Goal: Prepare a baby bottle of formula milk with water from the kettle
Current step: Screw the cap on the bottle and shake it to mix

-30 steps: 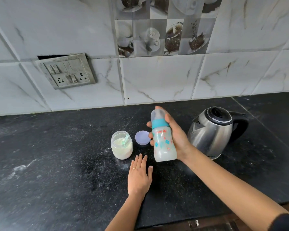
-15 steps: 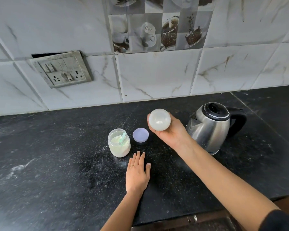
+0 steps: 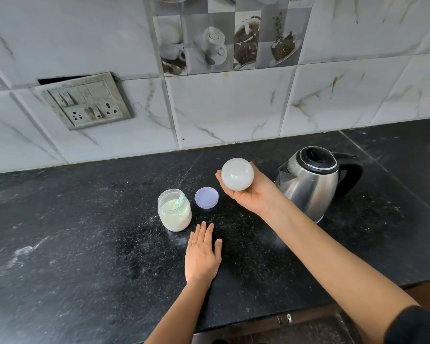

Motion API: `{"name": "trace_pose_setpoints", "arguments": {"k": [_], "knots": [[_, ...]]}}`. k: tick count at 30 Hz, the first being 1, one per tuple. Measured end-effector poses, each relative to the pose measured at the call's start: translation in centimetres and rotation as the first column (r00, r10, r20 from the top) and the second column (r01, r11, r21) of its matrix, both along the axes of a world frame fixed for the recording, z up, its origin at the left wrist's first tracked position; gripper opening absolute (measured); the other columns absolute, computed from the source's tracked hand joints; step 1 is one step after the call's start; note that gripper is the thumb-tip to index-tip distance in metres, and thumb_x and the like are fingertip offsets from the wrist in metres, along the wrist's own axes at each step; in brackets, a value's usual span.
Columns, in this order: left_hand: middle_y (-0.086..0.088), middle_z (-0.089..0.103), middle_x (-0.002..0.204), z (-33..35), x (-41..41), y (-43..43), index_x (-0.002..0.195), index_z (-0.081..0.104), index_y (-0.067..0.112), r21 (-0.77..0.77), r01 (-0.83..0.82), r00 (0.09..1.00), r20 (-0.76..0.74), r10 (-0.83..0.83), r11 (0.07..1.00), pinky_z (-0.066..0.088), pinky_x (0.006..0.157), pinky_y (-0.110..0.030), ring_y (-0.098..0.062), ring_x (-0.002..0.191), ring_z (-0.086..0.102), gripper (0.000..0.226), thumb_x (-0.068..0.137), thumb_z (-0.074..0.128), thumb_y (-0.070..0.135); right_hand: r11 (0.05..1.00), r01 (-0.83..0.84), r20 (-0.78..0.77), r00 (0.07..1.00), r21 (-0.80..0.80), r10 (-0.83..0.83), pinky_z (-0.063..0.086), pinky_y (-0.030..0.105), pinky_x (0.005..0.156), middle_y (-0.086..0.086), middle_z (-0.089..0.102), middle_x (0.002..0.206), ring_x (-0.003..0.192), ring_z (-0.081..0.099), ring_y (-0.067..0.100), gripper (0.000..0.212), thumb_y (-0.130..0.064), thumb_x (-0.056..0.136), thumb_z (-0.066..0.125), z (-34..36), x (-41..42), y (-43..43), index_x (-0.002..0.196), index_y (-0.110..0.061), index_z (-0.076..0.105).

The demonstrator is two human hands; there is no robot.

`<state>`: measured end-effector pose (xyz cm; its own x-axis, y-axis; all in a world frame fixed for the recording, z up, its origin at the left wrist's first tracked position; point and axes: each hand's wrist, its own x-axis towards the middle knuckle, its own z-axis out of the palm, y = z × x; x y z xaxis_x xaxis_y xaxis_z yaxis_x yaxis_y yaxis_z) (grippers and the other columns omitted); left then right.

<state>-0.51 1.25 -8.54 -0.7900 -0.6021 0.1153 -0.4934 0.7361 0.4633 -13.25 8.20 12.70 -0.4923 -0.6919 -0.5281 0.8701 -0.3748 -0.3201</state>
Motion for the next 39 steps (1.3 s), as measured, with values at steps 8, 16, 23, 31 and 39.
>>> {"name": "trace_pose_setpoints", "arguments": {"k": [8,16,23,31,39], "knots": [[0.000,0.022,0.158,0.0,0.0,0.0,0.149,0.028,0.021,-0.009,-0.001,1.000,0.005,0.001,1.000,-0.006,0.116,-0.023,-0.012,0.147,0.011,0.054,0.101,0.031,0.043,0.972,-0.224,-0.468,0.868,-0.074,0.164,0.058,0.038,0.069,0.015,0.065,0.091,0.079,0.068,0.028,0.034,-0.022,0.090,0.055,0.5,-1.3,0.3,0.121,-0.033,0.057],[-0.001,0.021,0.158,0.1,0.1,0.0,0.150,0.028,0.020,-0.001,0.003,1.000,0.010,-0.003,1.000,-0.005,0.117,-0.025,-0.013,0.147,0.010,0.054,0.101,0.031,0.043,0.999,-0.054,-0.022,0.998,0.007,0.054,0.057,0.053,0.056,0.031,0.059,0.100,0.086,0.060,0.041,0.032,-0.027,0.099,0.050,0.7,-1.2,-0.8,0.114,0.001,0.047],[0.000,0.021,0.158,0.0,0.0,0.0,0.149,0.029,0.020,0.001,-0.001,1.000,0.014,0.001,1.000,-0.001,0.119,-0.027,-0.013,0.147,0.011,0.054,0.101,0.031,0.043,1.000,0.012,0.069,0.998,0.022,-0.013,0.055,0.056,0.046,0.028,0.048,0.126,0.091,0.054,0.045,0.042,-0.017,0.096,0.053,-0.9,-1.8,-0.9,0.134,-0.002,0.042],[0.000,0.021,0.158,0.0,0.1,-0.1,0.150,0.028,0.020,-0.006,0.002,1.000,0.018,-0.002,1.000,-0.002,0.119,-0.026,-0.012,0.147,0.010,0.054,0.101,0.029,0.043,0.990,-0.089,-0.246,0.962,0.111,0.115,0.054,0.048,0.086,0.016,0.059,0.103,0.087,0.062,0.029,0.029,-0.028,0.098,0.051,-1.2,-2.3,-0.8,0.121,-0.010,0.051],[0.000,0.021,0.158,0.1,0.1,0.0,0.150,0.027,0.020,-0.004,0.000,1.000,0.029,0.000,1.000,-0.001,0.119,-0.026,-0.013,0.147,0.011,0.054,0.101,0.030,0.043,0.934,-0.328,-0.763,0.637,-0.140,0.109,0.050,0.037,0.091,0.003,0.058,0.123,0.118,0.057,0.028,0.069,-0.018,0.070,0.081,-2.6,-3.4,0.5,0.130,-0.032,0.050]]}}
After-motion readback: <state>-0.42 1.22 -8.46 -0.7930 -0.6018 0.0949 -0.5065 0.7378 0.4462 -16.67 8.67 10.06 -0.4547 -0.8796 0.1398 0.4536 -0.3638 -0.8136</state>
